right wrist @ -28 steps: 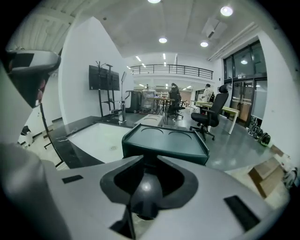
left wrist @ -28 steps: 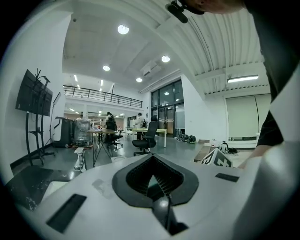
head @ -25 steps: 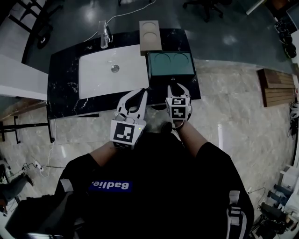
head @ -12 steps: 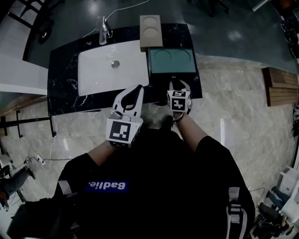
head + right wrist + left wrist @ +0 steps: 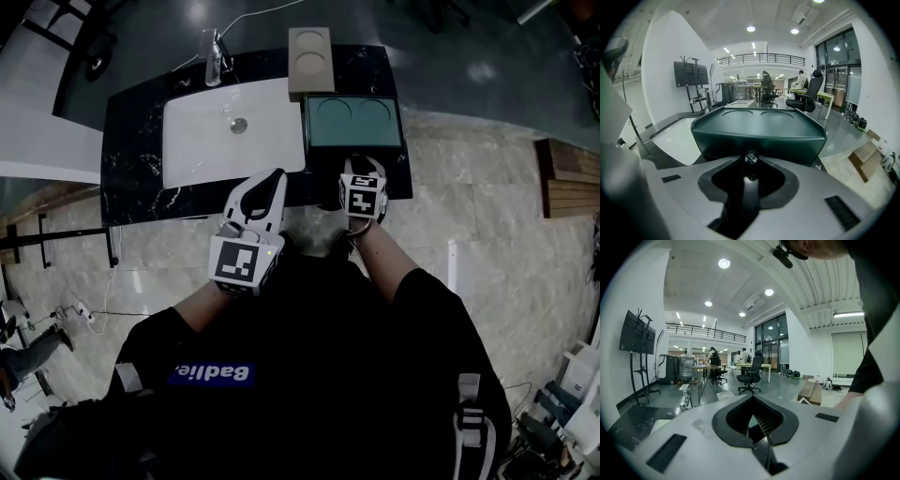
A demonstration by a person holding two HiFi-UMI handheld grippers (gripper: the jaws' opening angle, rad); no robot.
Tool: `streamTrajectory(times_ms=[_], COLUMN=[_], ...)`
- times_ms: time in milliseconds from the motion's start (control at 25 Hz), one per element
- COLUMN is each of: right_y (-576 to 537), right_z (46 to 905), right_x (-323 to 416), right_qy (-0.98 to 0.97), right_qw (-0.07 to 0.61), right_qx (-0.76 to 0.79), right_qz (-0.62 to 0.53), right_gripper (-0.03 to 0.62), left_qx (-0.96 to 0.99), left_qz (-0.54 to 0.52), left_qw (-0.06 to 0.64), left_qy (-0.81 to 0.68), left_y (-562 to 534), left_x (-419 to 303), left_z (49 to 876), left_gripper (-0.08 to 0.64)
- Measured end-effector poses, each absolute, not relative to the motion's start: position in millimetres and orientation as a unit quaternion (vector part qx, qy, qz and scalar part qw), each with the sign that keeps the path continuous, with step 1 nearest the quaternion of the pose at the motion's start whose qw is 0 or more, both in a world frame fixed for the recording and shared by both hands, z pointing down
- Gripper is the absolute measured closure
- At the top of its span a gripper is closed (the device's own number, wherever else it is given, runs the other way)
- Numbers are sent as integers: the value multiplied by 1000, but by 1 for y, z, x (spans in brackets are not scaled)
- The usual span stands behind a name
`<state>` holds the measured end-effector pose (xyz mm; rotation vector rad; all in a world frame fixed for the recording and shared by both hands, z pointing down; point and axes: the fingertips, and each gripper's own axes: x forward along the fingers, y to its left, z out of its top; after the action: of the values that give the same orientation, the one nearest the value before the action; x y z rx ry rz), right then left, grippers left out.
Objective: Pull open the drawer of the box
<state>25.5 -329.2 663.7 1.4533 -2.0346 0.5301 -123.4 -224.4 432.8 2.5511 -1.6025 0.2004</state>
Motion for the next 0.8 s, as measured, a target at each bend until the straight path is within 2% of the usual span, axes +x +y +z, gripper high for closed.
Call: streamTrajectory(times_ms=[280, 360, 800], right_y=[-332, -333, -322], right_z=[669, 669, 668], right_x=[25, 26, 27], right_qy=[-756, -754, -751], right_qw=[289, 290, 293], right_qx=[551, 554, 556], right_qz=[203, 201, 203], right_gripper=[496, 520, 520], left_qx=[840, 840, 848], left_qz=[72, 71, 67], left_qw=[64, 65, 61], left_qy=[-534, -534, -522], left_y=[-226, -226, -227], left_x=[-132, -134, -139], left_z=[436, 437, 435], left_gripper=[568, 568, 568])
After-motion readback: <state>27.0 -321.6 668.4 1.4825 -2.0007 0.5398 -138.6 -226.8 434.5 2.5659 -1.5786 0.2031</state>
